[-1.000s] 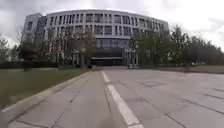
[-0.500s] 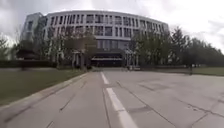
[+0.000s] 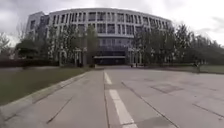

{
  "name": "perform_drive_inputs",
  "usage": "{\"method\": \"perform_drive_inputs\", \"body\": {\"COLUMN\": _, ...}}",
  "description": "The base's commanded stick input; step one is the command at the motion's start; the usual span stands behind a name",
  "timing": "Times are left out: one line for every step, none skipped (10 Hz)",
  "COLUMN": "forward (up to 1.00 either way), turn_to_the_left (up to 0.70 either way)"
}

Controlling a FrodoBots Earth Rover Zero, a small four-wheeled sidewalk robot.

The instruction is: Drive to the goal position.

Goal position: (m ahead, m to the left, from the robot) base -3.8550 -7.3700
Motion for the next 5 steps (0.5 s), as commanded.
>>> {"method": "perform_drive_inputs", "body": {"forward": 0.70, "turn_to_the_left": 0.00}}
{"method": "perform_drive_inputs", "body": {"forward": 0.70, "turn_to_the_left": 0.00}}
{"method": "perform_drive_inputs", "body": {"forward": 0.70, "turn_to_the_left": 0.00}}
{"method": "perform_drive_inputs", "body": {"forward": 0.70, "turn_to_the_left": 0.00}}
{"method": "perform_drive_inputs", "body": {"forward": 0.70, "turn_to_the_left": 0.00}}
